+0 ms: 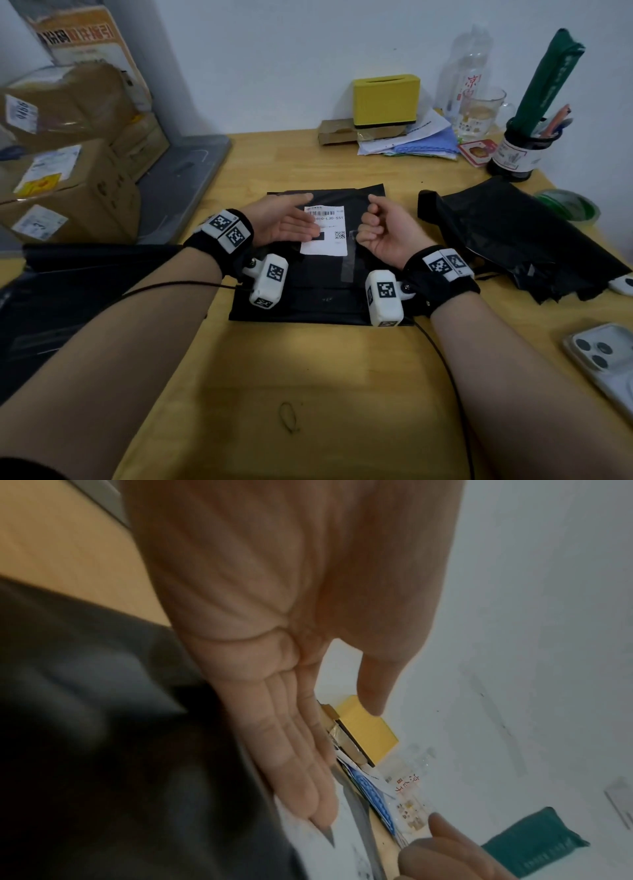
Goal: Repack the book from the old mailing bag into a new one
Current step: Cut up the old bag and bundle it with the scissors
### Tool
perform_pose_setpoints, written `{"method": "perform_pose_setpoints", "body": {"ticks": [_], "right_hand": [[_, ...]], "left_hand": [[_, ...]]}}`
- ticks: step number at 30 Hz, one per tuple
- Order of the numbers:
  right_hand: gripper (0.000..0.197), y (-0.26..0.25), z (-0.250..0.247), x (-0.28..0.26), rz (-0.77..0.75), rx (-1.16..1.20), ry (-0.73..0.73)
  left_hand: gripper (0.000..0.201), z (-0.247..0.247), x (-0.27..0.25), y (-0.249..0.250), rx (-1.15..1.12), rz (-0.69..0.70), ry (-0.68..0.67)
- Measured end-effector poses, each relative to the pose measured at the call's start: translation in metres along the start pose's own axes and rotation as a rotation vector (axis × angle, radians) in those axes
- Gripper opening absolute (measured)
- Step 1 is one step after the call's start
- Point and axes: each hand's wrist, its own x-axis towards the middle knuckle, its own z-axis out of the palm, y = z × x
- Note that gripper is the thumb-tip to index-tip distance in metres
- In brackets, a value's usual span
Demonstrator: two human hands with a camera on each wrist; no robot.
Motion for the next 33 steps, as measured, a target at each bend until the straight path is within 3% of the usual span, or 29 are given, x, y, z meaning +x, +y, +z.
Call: {"method": "perform_pose_setpoints", "body": {"ticks": [4,7,13,19,23,33], "right_hand": [[0.039,0.004,0.012,-0.013,-0.038,-0.184,-0.011],[0.040,0.004,0.024,-0.033,-0.065,-0.263,-0.059],[0.038,-0.001,0.051,-0.080,-0.096,-0.296,-0.208],[0.037,0.001,0.052,-0.115,-0.167,-0.295,-0.164],[0.038,0.005,0.049,-0.131,-0.196,-0.325,-0.145],[0.036,-0.011,0.012,-0.151,-0.291,-0.373,0.021]], "left_hand": [[0.038,0.001,-0.021,-0.011,0.072,-0.004,-0.015],[0.028,0.009,-0.036,-0.015,0.107,0.102,0.003],[0.035,0.037,-0.072,-0.018,0.241,0.268,-0.188],[0.048,0.052,-0.098,-0.025,0.222,0.304,-0.229],[0.013,0.064,-0.108,-0.032,0.262,0.416,-0.129],[0.009,0.072,-0.108,-0.021,0.061,0.457,0.058]]}}
